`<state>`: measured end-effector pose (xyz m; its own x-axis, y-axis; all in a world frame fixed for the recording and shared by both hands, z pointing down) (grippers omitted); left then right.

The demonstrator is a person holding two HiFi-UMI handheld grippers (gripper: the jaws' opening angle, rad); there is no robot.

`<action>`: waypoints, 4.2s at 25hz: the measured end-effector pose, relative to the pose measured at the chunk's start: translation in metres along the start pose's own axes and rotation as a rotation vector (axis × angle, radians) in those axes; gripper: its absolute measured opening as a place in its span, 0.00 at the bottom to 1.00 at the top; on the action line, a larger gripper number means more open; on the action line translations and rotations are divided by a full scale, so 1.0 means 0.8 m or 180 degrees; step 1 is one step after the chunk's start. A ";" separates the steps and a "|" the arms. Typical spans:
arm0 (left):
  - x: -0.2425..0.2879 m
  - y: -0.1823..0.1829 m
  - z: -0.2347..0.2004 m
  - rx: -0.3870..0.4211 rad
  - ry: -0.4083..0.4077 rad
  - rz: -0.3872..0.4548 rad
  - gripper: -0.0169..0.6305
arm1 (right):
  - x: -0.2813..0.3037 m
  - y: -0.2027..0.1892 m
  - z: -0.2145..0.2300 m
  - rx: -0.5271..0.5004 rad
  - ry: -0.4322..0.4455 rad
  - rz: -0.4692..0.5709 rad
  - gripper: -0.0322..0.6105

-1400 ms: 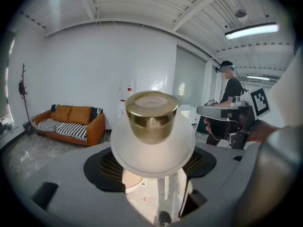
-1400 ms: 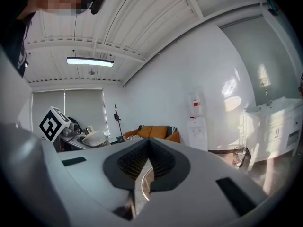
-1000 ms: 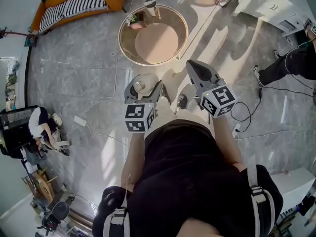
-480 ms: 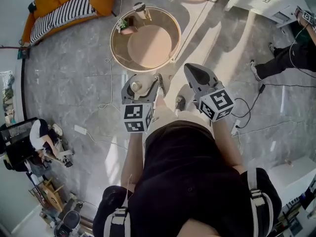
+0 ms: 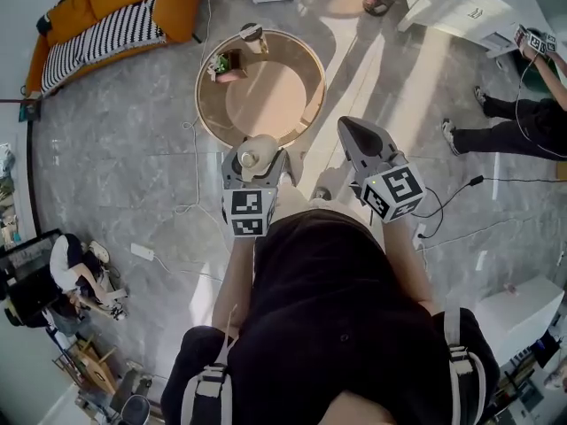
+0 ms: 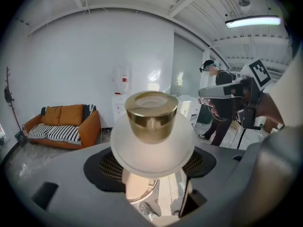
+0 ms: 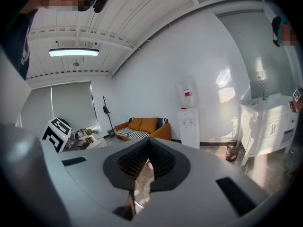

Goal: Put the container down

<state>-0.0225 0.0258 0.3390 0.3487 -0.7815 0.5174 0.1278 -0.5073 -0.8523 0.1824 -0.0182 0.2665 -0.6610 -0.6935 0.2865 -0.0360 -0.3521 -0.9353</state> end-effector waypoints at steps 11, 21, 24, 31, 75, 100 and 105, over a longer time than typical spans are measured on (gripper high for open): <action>0.069 0.023 -0.086 0.0256 -0.0224 -0.0049 0.56 | 0.129 0.021 -0.019 -0.0036 0.0017 -0.0143 0.05; 0.125 0.010 -0.137 0.0399 -0.0490 -0.0266 0.56 | 0.187 0.001 -0.016 0.0107 -0.0137 -0.0337 0.05; 0.139 0.007 -0.143 0.0421 -0.0506 -0.0320 0.56 | 0.198 -0.006 -0.014 0.0141 -0.0128 -0.0416 0.05; 0.186 -0.024 -0.162 0.0298 -0.0526 -0.0403 0.56 | 0.236 -0.037 -0.003 0.0154 -0.0088 -0.0598 0.05; 0.506 -0.337 -0.272 0.0213 0.0037 -0.0898 0.56 | 0.427 -0.257 0.091 0.0443 -0.0064 -0.1115 0.05; 0.560 -0.396 -0.294 0.0203 0.0070 -0.1239 0.56 | 0.428 -0.288 0.077 0.0585 -0.0062 -0.1263 0.05; 0.558 -0.393 -0.294 0.0200 0.0000 -0.1254 0.56 | 0.425 -0.284 0.074 0.0608 -0.0094 -0.1228 0.05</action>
<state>-0.1257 -0.2491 0.8560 0.2615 -0.5314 0.8057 0.3083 -0.7451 -0.5915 0.0103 -0.2111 0.5887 -0.6044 -0.5049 0.6162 -0.1350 -0.6974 -0.7039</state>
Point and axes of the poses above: the fingertips, and each gripper's own axes: x forward along the fingers, z to its right, y out of its top, the point moved 6 cm from there along -x, backward along the fingers
